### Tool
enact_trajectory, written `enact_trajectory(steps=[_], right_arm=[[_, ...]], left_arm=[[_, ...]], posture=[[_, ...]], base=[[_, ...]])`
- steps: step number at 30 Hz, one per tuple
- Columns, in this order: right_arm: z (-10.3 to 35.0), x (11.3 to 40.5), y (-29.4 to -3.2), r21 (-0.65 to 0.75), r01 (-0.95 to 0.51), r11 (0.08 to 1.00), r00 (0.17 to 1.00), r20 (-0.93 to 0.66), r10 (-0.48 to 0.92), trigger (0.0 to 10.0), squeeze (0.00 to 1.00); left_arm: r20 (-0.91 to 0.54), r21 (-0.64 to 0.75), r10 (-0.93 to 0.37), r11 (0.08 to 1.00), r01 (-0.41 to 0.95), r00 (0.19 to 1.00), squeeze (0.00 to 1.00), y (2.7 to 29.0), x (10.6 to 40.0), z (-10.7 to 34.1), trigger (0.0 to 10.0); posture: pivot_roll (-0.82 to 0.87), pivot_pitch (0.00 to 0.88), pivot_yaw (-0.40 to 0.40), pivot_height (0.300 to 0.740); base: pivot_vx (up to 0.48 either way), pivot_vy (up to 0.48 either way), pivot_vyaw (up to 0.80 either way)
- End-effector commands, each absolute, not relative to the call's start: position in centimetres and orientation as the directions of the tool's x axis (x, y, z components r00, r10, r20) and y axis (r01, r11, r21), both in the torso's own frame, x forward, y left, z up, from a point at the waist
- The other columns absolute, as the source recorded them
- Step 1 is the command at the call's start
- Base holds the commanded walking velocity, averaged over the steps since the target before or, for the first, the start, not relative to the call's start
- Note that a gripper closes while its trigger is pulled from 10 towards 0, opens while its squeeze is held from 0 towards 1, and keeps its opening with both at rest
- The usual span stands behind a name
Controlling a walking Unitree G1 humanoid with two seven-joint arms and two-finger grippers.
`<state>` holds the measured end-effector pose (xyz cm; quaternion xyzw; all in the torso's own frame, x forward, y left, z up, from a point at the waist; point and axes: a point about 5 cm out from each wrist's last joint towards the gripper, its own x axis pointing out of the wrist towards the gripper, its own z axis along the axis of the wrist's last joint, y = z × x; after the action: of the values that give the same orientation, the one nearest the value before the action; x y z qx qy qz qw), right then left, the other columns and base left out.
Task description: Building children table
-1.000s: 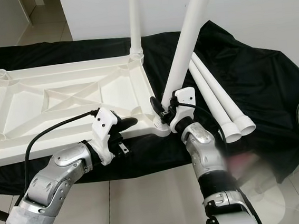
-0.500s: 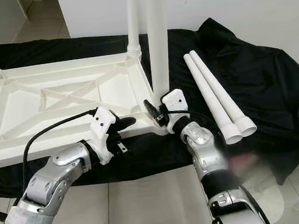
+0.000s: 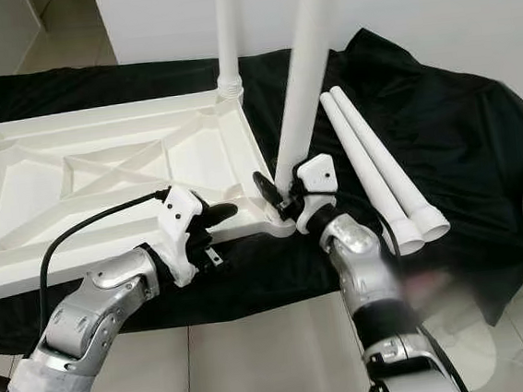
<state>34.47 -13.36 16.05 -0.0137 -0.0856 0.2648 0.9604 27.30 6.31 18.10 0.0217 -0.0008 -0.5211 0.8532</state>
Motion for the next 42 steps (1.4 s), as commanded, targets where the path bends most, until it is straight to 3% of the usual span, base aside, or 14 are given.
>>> enact_trajectory(steps=[1, 16, 25, 37, 42], right_arm=[[11.9, 34.1, -14.3, 0.025, -0.476, 0.879, 0.878, -0.053, 0.477, 10.0, 0.0], [11.8, 34.5, -13.8, -0.078, -0.557, 0.827, 0.825, -0.172, 0.539, 10.0, 0.0], [11.6, 34.0, -13.6, -0.133, -0.552, 0.823, 0.833, -0.14, 0.536, 10.0, 0.0], [11.2, 32.8, -13.5, -0.055, -0.516, 0.855, 0.857, -0.037, 0.514, 10.0, 0.0], [10.7, 32.6, -14.1, -0.009, -0.427, 0.904, 0.904, -0.019, 0.427, 10.0, 0.0]], left_arm=[[-0.032, 0.044, -0.894, 0.446, 0.894, 0.448, 0.0, 6.3, 27.3, 18.1, 10.0], [-0.026, 0.048, -0.89, 0.455, 0.889, 0.456, 0.0, 6.4, 27.3, 18.2, 10.0], [-0.026, 0.05, -0.888, 0.458, 0.888, 0.46, 0.0, 6.5, 27.4, 18.2, 10.0], [-0.026, 0.057, -0.89, 0.454, 0.889, 0.455, 0.0, 6.5, 27.4, 18.3, 10.0], [-0.026, 0.058, -0.892, 0.45, 0.891, 0.452, 0.0, 6.4, 27.4, 18.2, 10.0]], posture=[[0.01, 0.117, -0.01, 0.74], [0.02, 0.111, -0.016, 0.74], [0.02, 0.107, -0.014, 0.74], [0.02, 0.093, -0.01, 0.74], [0.01, 0.088, -0.01, 0.74]], base=[[0.0, 0.0, 0.0], [0.0, 0.0, 0.0], [0.0, 0.0, 0.0], [0.0, 0.0, 0.0], [0.0, 0.0, 0.0]])
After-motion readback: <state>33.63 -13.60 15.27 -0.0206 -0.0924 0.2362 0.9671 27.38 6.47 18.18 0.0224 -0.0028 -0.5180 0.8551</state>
